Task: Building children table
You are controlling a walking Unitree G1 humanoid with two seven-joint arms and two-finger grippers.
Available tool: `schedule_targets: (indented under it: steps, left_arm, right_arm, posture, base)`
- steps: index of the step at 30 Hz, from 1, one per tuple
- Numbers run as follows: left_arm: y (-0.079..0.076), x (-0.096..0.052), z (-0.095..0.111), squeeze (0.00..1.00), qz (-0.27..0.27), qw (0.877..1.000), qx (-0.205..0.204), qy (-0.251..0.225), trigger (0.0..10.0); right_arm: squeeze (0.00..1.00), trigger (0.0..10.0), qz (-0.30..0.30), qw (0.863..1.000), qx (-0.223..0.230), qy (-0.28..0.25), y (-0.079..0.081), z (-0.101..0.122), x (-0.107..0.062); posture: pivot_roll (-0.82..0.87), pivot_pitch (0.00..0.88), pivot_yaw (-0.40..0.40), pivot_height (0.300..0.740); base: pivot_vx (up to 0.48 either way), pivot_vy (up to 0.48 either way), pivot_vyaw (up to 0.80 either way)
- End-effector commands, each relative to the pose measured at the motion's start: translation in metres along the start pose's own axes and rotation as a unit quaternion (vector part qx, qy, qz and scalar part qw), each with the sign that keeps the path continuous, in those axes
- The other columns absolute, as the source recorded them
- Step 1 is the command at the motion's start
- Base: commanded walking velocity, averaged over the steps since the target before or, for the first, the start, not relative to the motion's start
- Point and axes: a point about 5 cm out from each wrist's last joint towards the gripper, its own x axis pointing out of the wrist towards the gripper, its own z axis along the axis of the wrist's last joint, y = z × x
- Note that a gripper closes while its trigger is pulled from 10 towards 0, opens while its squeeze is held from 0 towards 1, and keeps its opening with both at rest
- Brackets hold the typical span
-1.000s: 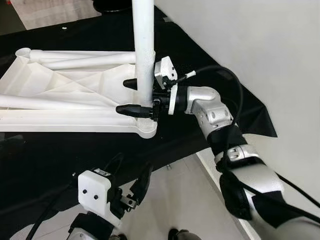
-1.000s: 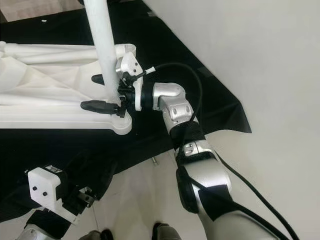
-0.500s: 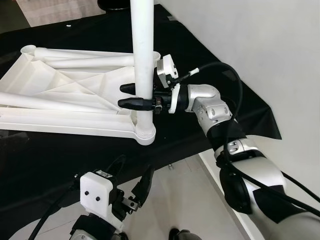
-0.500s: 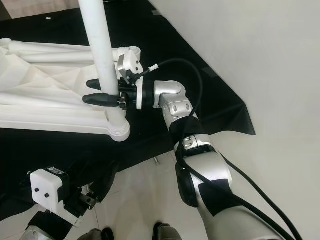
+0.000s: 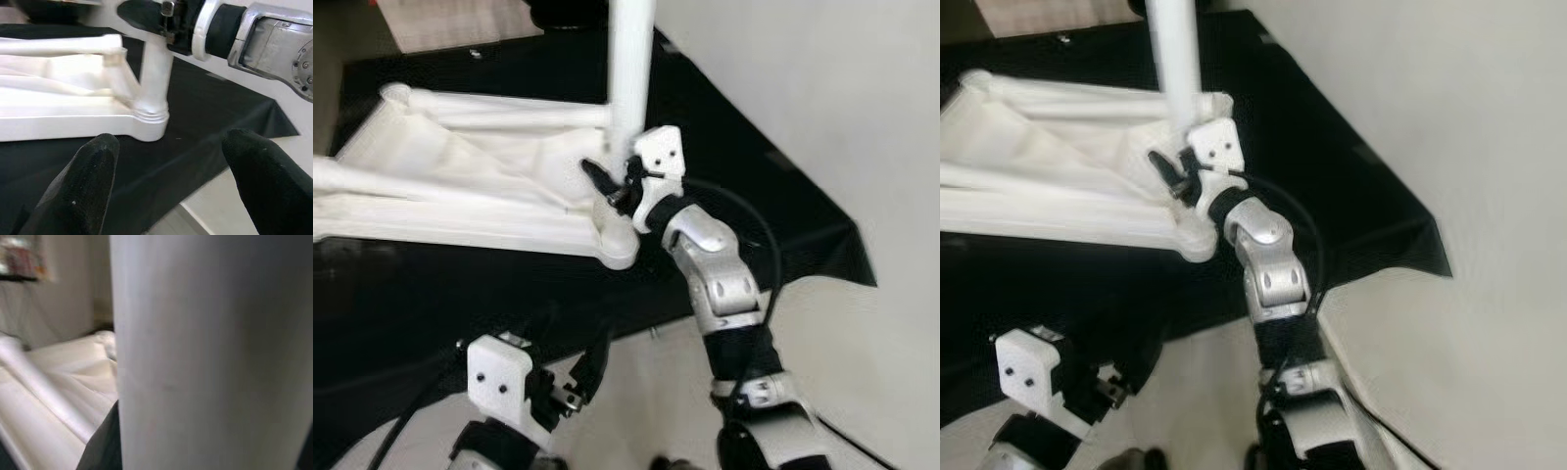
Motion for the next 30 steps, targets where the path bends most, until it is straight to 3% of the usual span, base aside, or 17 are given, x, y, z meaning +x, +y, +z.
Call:
schedule_targets:
  steps: [1, 7, 8, 11, 12, 13, 14, 18, 21, 22, 23, 24, 26, 30]
  left_arm:
    - [0.0, -0.001, -0.002, 0.0, -0.004, 1.0, 0.001, 0.007, 10.0]
    - [0.001, 0.0, -0.002, 0.0, 0.0, 1.0, 0.003, 0.004, 10.0]
    - [0.001, 0.001, -0.002, 0.0, 0.002, 1.0, 0.003, 0.003, 10.0]
    - [0.001, 0.001, -0.002, 0.0, 0.004, 1.0, 0.003, 0.002, 10.0]
    - [0.001, 0.001, -0.002, 0.0, 0.004, 1.0, 0.003, 0.002, 10.0]
    - [0.001, 0.001, -0.002, 0.0, 0.004, 1.0, 0.003, 0.002, 10.0]
    - [0.0, 0.001, -0.002, 0.0, 0.003, 1.0, 0.002, 0.002, 10.0]
    - [0.0, 0.001, -0.002, 0.0, 0.002, 1.0, 0.001, 0.002, 10.0]
    - [0.0, 0.002, -0.002, 0.0, 0.001, 1.0, 0.0, 0.002, 10.0]
    - [0.0, 0.002, -0.002, 0.0, 0.001, 1.0, 0.0, 0.001, 10.0]
    - [0.0, 0.002, -0.002, 0.0, 0.001, 1.0, 0.0, 0.001, 10.0]
    - [0.0, 0.002, -0.002, 0.0, 0.002, 1.0, -0.001, 0.0, 10.0]
    - [0.0, 0.002, -0.002, 0.0, 0.003, 1.0, -0.001, -0.001, 10.0]
    - [-0.001, 0.002, -0.001, 0.0, 0.004, 1.0, 0.0, -0.001, 10.0]
  right_arm:
    - [0.0, 0.0, -0.013, 0.998, 0.029, 0.062, 0.011, -0.037, -0.007]
    - [0.0, 0.0, 0.0, 0.999, 0.029, 0.042, 0.014, -0.022, 0.006]
    - [0.0, 10.0, -0.001, 0.999, 0.029, 0.042, 0.016, -0.019, 0.006]
    - [0.01, 10.0, 0.019, 0.999, 0.026, 0.035, 0.022, -0.012, 0.006]
    - [0.93, 10.0, 0.025, 0.999, 0.028, 0.028, 0.026, -0.008, 0.004]
    - [0.93, 10.0, 0.025, 0.999, 0.028, 0.028, 0.026, -0.008, 0.004]
    - [1.0, 10.0, 0.046, 0.998, 0.038, 0.016, 0.03, -0.003, 0.005]
    - [1.0, 10.0, 0.106, 0.993, 0.049, -0.012, 0.037, 0.007, 0.01]
    - [1.0, 10.0, 0.233, 0.971, 0.045, -0.041, 0.038, 0.018, 0.019]
    - [0.24, 10.0, 0.284, 0.958, 0.029, -0.037, 0.036, 0.018, 0.021]
    - [0.24, 10.0, 0.313, 0.949, 0.018, -0.031, 0.035, 0.018, 0.021]
    - [0.0, 10.0, 0.349, 0.937, 0.009, -0.025, 0.033, 0.017, 0.021]
    - [0.0, 10.0, 0.393, 0.919, -0.007, -0.009, 0.027, 0.016, 0.025]
    - [0.0, 10.0, 0.401, 0.916, -0.014, -0.005, 0.022, 0.02, 0.032]
  posture:
    - [0.06, 0.219, -0.05, 0.74]
    - [0.06, 0.213, -0.058, 0.74]
    - [0.06, 0.212, -0.062, 0.74]
    - [0.06, 0.216, -0.061, 0.74]
    - [0.06, 0.217, -0.061, 0.74]
    - [0.06, 0.217, -0.061, 0.74]
    - [0.06, 0.218, -0.061, 0.74]
    - [0.06, 0.218, -0.059, 0.74]
    - [0.06, 0.217, -0.058, 0.74]
    - [0.06, 0.216, -0.061, 0.74]
    - [0.06, 0.216, -0.061, 0.74]
    - [0.06, 0.217, -0.061, 0.74]
    - [0.07, 0.219, -0.063, 0.74]
    - [0.07, 0.219, -0.065, 0.74]
  base:
    - [0.0, 0.0, 0.0]
    - [0.0, 0.0, 0.0]
    - [0.0, 0.0, 0.0]
    - [0.0, 0.0, 0.0]
    - [0.0, 0.0, 0.0]
    - [0.0, 0.0, 0.0]
    - [0.0, 0.0, 0.0]
    - [0.0, 0.0, 0.0]
    - [0.0, 0.0, 0.0]
    - [0.0, 0.0, 0.0]
    - [0.0, 0.0, 0.0]
    - [0.0, 0.0, 0.0]
    - [0.0, 0.0, 0.0]
    - [0.0, 0.0, 0.0]
